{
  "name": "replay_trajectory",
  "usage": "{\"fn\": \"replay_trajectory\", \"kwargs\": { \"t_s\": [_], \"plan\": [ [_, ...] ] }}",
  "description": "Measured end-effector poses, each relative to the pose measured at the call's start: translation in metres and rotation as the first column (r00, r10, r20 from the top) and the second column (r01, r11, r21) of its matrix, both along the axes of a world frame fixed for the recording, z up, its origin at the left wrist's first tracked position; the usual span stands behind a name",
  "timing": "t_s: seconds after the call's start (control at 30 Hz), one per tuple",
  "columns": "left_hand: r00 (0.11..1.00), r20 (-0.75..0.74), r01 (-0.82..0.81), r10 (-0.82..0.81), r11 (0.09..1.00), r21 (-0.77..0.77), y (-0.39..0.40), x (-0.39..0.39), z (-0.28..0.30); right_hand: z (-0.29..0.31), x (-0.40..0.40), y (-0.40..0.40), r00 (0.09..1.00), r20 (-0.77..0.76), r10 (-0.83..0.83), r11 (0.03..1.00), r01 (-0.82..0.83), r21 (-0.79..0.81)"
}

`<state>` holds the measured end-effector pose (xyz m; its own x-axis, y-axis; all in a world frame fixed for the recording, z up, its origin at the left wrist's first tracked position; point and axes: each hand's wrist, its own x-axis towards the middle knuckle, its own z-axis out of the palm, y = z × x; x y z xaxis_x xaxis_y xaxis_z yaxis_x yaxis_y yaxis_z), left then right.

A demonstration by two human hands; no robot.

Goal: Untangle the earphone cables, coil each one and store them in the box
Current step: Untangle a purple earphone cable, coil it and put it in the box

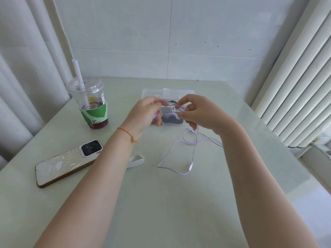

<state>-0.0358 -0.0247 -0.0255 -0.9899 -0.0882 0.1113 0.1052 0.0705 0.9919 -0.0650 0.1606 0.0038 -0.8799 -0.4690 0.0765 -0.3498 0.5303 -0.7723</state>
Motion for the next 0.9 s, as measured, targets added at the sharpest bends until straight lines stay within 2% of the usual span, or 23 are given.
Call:
{"fn": "replay_trajectory", "kwargs": {
  "t_s": [0.07,0.13,0.17,0.23,0.27,0.33,0.4,0.47,0.5,0.63,0.7,0.77,0.8,0.9],
  "plan": [
    [0.969,0.022,-0.246,0.247,0.951,0.187,-0.011,-0.006,0.002,-0.003,-0.003,0.005,0.999,0.029,-0.032,0.997,0.03,0.072],
    [0.888,0.093,-0.458,0.451,0.848,0.267,-0.029,-0.013,-0.002,-0.005,-0.007,0.009,0.993,0.066,-0.096,0.992,0.09,0.094],
    [0.849,0.111,-0.527,0.516,0.822,0.216,-0.038,-0.016,-0.006,-0.006,-0.01,0.011,0.986,0.085,-0.141,0.985,0.131,0.111],
    [0.823,0.105,-0.56,0.558,0.828,-0.005,-0.047,-0.017,-0.013,-0.005,-0.012,0.015,0.971,0.129,-0.201,0.965,0.173,0.196],
    [0.844,0.106,-0.516,0.526,0.85,-0.105,-0.046,-0.016,-0.015,-0.005,-0.011,0.016,0.968,0.142,-0.209,0.948,0.165,0.273],
    [0.91,0.149,-0.356,0.388,0.912,-0.201,-0.039,-0.011,-0.013,-0.004,-0.008,0.016,0.973,0.133,-0.191,0.906,0.122,0.405],
    [0.947,0.224,-0.173,0.229,0.955,-0.243,-0.029,-0.008,-0.008,-0.003,-0.005,0.012,0.98,0.121,-0.156,0.903,0.092,0.421],
    [0.952,0.28,-0.054,0.127,0.966,-0.254,-0.021,-0.006,-0.007,-0.003,-0.002,0.006,0.983,0.154,-0.095,0.939,0.037,0.343],
    [0.957,0.265,-0.049,0.117,0.966,-0.253,-0.018,-0.006,-0.008,-0.002,0.0,0.004,0.983,0.175,-0.051,0.953,-0.005,0.302],
    [0.986,0.0,-0.16,0.169,0.934,-0.319,-0.006,-0.002,-0.004,0.003,0.01,-0.005,0.979,0.157,0.132,0.967,-0.163,0.198],
    [1.0,0.016,-0.01,0.014,0.974,-0.225,0.004,0.003,0.002,0.007,0.015,-0.011,0.979,0.102,0.176,0.976,-0.187,0.115],
    [0.982,0.066,0.182,-0.175,0.977,-0.114,0.014,0.011,0.008,0.007,0.016,-0.016,0.985,0.043,0.167,0.986,-0.167,-0.001],
    [0.972,0.105,0.223,-0.211,0.967,-0.122,0.017,0.014,0.01,0.006,0.014,-0.016,0.99,0.017,0.139,0.989,-0.138,-0.05],
    [0.961,0.204,0.23,-0.186,0.949,-0.216,0.014,0.015,0.009,-0.001,0.001,-0.012,0.994,-0.106,-0.03,0.998,0.025,-0.055]
  ]
}}
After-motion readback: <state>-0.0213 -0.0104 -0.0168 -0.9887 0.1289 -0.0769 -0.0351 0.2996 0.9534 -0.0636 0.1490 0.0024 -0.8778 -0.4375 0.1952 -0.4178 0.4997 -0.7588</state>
